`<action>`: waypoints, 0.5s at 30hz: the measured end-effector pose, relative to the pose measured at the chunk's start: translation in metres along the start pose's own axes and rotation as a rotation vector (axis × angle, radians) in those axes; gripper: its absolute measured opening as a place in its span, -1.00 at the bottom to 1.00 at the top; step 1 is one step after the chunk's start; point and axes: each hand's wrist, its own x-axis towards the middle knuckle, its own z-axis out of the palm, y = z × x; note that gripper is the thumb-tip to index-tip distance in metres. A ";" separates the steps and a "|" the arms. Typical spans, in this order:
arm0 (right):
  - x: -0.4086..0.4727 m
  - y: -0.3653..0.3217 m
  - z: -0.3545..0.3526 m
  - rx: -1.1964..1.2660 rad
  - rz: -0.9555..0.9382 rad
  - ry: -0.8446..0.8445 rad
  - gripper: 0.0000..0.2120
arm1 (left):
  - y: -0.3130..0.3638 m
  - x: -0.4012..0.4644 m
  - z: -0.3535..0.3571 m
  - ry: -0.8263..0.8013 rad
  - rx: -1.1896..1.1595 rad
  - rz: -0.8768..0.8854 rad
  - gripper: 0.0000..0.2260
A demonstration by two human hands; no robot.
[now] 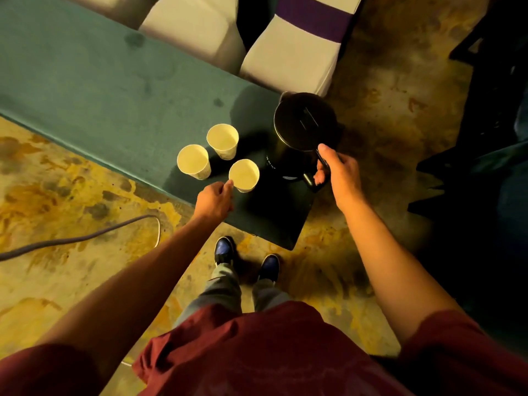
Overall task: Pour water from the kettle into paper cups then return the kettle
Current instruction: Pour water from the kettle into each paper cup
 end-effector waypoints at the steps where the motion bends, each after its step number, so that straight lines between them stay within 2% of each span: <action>1: 0.001 0.000 0.001 0.011 0.004 -0.012 -0.61 | -0.001 0.003 0.002 0.002 0.006 0.014 -0.64; 5: 0.009 -0.006 0.009 0.075 -0.024 0.044 -0.59 | 0.000 0.012 0.001 0.015 0.027 0.041 -0.65; 8: 0.020 -0.019 0.008 0.101 -0.037 0.103 -0.60 | 0.002 0.016 0.000 0.013 0.126 0.082 -0.69; 15: 0.000 -0.050 -0.018 0.049 -0.099 -0.062 -0.61 | 0.006 0.021 -0.004 -0.004 0.178 0.108 -0.70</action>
